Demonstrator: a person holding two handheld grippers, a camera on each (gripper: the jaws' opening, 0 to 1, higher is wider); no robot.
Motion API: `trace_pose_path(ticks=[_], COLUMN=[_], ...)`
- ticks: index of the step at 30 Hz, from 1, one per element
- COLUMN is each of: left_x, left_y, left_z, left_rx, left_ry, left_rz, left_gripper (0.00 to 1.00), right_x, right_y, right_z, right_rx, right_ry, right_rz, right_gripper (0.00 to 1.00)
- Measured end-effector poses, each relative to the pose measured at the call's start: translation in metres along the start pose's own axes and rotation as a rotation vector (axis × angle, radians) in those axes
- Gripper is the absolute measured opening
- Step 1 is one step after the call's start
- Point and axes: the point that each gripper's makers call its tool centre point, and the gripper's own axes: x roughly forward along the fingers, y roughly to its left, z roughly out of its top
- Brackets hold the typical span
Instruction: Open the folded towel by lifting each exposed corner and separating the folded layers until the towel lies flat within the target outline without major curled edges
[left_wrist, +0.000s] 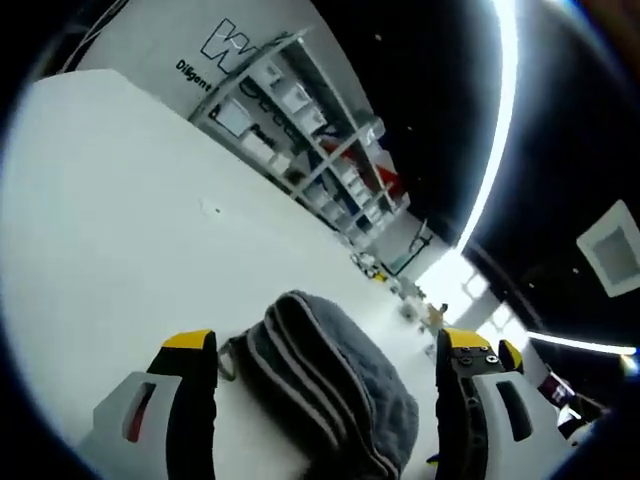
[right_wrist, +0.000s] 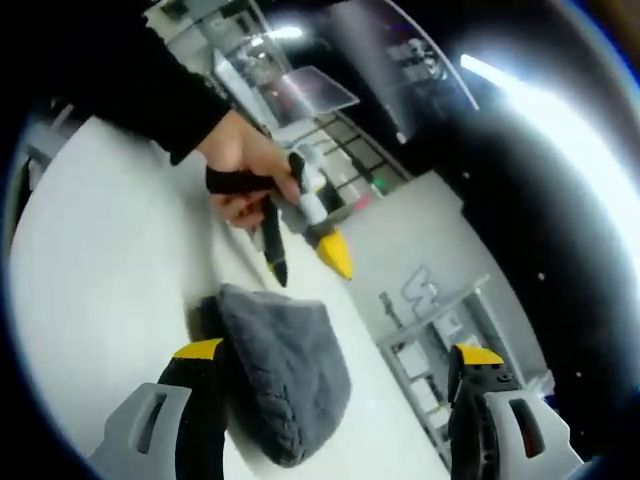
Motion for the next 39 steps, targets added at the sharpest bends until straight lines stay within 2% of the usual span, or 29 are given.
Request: trace_pose_path(ticks=[6, 19, 26, 39], left_x=[0.004, 0.007, 0.006, 0.007], left_y=[0.003, -0.001, -0.003, 0.006], left_z=[-0.009, -0.012, -0.011, -0.017], left_rx=[0.001, -0.008, 0.003, 0.040], left_ry=[0.038, 0.059, 0.055, 0.080], left_rz=[-0.001, -0.030, -0.045, -0.004], left_gripper=[0.87, 0.79, 0.65, 0.67], right_x=[0.006, 0.015, 0.020, 0.030], right_y=[0.006, 0.013, 0.013, 0.025], right_z=[-0.001, -0.005, -0.004, 0.001], right_rx=[-0.013, -0.042, -0.068, -0.153], right_ry=[0.003, 0.009, 0.006, -0.002], right_rz=[0.006, 0.007, -0.005, -0.004], right_gripper=[0.91, 0.90, 0.89, 0.88])
